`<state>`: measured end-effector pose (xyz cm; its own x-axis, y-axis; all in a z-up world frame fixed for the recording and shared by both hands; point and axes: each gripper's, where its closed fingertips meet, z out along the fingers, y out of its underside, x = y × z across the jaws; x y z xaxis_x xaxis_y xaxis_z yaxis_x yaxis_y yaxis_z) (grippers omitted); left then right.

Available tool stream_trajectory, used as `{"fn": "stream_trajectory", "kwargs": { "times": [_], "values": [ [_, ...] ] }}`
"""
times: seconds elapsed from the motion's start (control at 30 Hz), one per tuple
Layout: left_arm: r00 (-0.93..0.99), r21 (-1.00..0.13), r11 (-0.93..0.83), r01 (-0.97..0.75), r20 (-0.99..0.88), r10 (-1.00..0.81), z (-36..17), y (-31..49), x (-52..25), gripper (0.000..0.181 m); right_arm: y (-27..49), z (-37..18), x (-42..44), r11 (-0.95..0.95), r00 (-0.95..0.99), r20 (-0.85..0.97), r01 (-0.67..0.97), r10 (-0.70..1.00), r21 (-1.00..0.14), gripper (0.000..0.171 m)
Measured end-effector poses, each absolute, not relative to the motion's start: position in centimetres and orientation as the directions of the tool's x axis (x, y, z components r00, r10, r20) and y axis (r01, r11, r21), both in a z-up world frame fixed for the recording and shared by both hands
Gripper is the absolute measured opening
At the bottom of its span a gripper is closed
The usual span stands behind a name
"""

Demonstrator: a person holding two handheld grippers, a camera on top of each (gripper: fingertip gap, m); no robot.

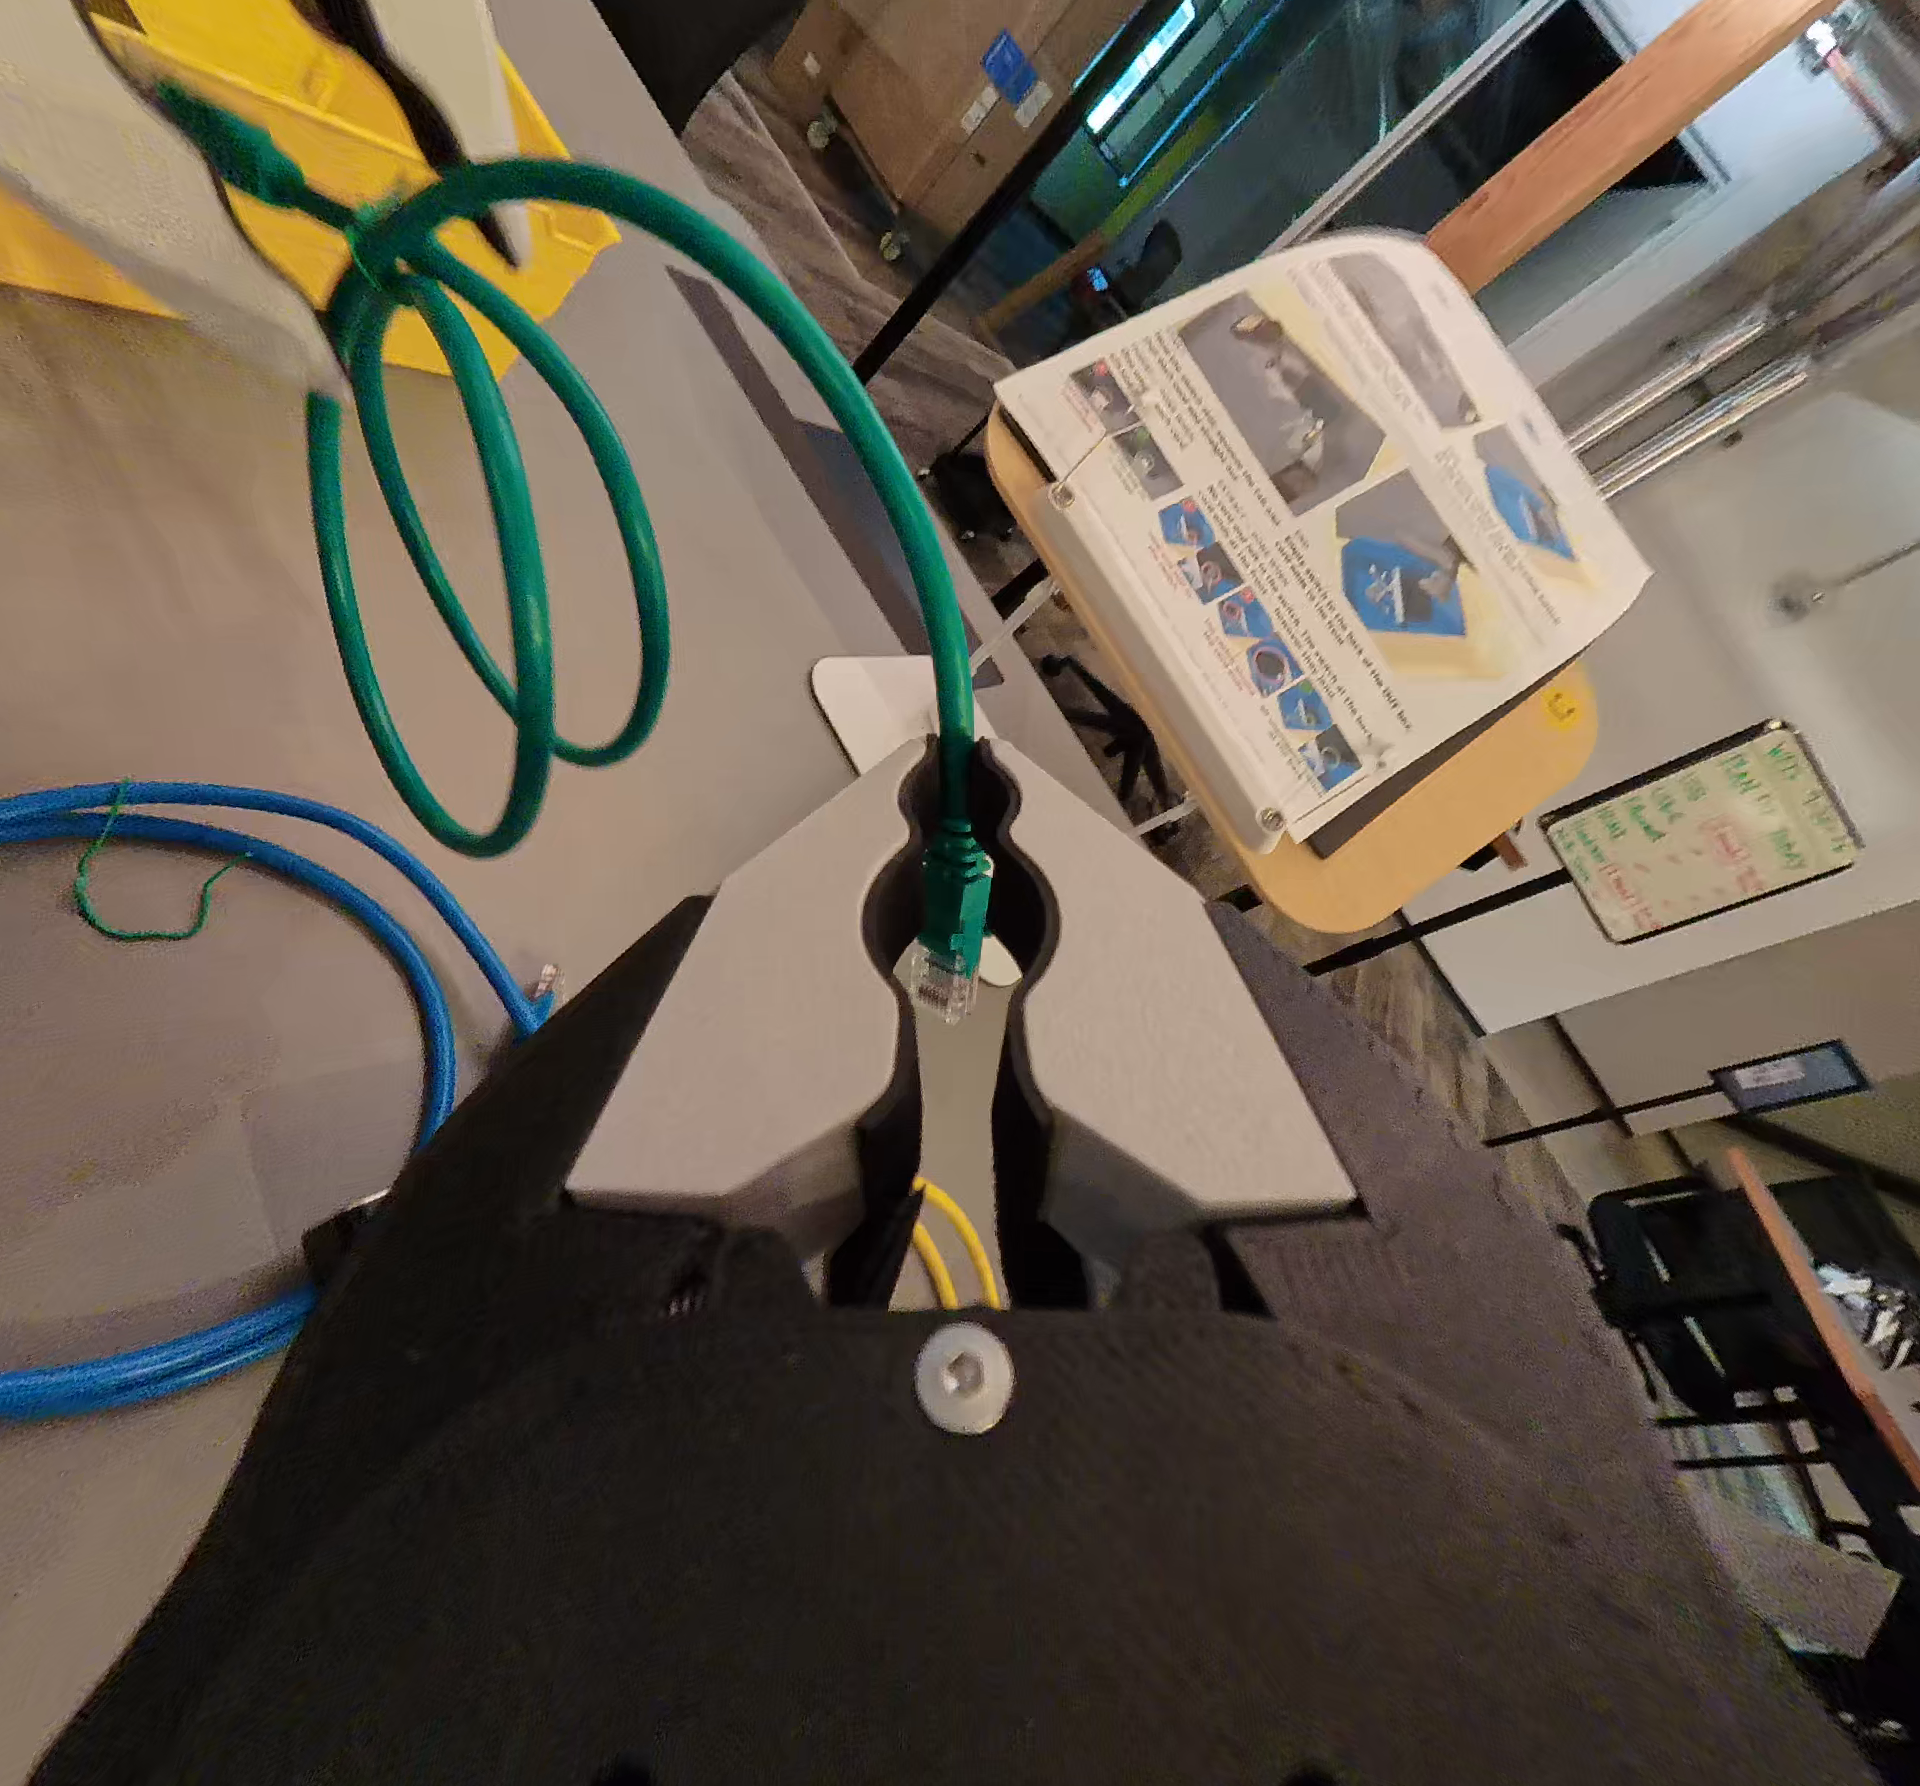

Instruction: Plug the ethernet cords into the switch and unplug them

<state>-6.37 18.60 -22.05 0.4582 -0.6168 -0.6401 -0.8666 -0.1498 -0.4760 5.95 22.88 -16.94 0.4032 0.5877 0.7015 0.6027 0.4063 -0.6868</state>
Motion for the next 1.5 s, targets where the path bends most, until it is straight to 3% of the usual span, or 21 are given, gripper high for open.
{"fn": "stream_trajectory", "kwargs": {
  "times": [0.2, 0.37, 0.5, 0.63, 0.73, 0.8, 1.0, 1.1, 1.2, 1.33, 1.5],
  "values": [
    [0.554, -0.639, -0.096, -0.764, -0.572, -0.604, -17.7, 17.8, -5.5, 0.047, 23.4, -18.2, 6.0, 0.407, 0.380, 0.717, 0.626, 0.584, -0.665, 0.002],
    [0.563, -0.753, -0.017, -0.658, -0.477, -0.675, -16.2, 16.4, -1.7, 0.045, 21.9, -18.2, 4.5, 0.538, 0.290, 0.830, 0.650, 0.476, -0.536, 0.002],
    [0.521, -0.731, 0.030, -0.682, -0.514, -0.681, -16.8, 16.1, 0.4, 0.038, 19.6, -18.3, 2.7, 0.664, 0.180, 0.913, 0.637, 0.366, -0.392, 0.001],
    [0.448, -0.626, 0.041, -0.779, -0.601, -0.662, -18.6, 16.2, 0.7, 0.025, 18.0, -17.8, 1.6, 0.714, 0.168, 0.931, 0.602, 0.324, -0.357, 0.001],
    [0.457, -0.625, 0.045, -0.779, -0.616, -0.642, -18.9, 16.4, 0.9, 0.005, 17.4, -17.7, 1.2, 0.731, 0.158, 0.943, 0.598, 0.293, -0.328, 0.001],
    [0.432, -0.594, 0.066, -0.802, -0.652, -0.624, -18.9, 16.5, 0.7, 0.005, 17.4, -17.8, 1.1, 0.737, 0.161, 0.942, 0.589, 0.293, -0.330, 0.001],
    [0.362, -0.463, 0.062, -0.884, -0.763, -0.535, -19.6, 17.5, -0.4, 0.004, 17.1, -17.7, 1.6, 0.717, 0.163, 0.891, 0.541, 0.424, -0.440, 0.023],
    [0.366, -0.455, 0.066, -0.888, -0.787, -0.497, -19.5, 18.1, -1.3, 0.004, 17.6, -16.7, 2.7, 0.681, 0.211, 0.838, 0.500, 0.503, -0.535, 0.021],
    [0.338, -0.422, 0.104, -0.900, -0.830, -0.443, -18.9, 18.4, -1.8, 0.004, 18.5, -16.3, 3.8, 0.546, 0.264, 0.667, 0.407, 0.697, -0.732, 0.021],
    [0.298, -0.402, 0.216, -0.890, -0.870, -0.393, -18.1, 17.9, -0.9, 0.004, 17.9, -16.8, 4.1, 0.275, 0.188, 0.321, 0.234, 0.928, -0.932, 0.021],
    [0.284, -0.371, 0.286, -0.883, -0.909, -0.304, -17.0, 17.7, -0.4, 0.004, 17.0, -16.4, 4.4, -0.055, 0.035, -0.053, 0.086, 0.998, -0.995, 0.019]
  ]
}}
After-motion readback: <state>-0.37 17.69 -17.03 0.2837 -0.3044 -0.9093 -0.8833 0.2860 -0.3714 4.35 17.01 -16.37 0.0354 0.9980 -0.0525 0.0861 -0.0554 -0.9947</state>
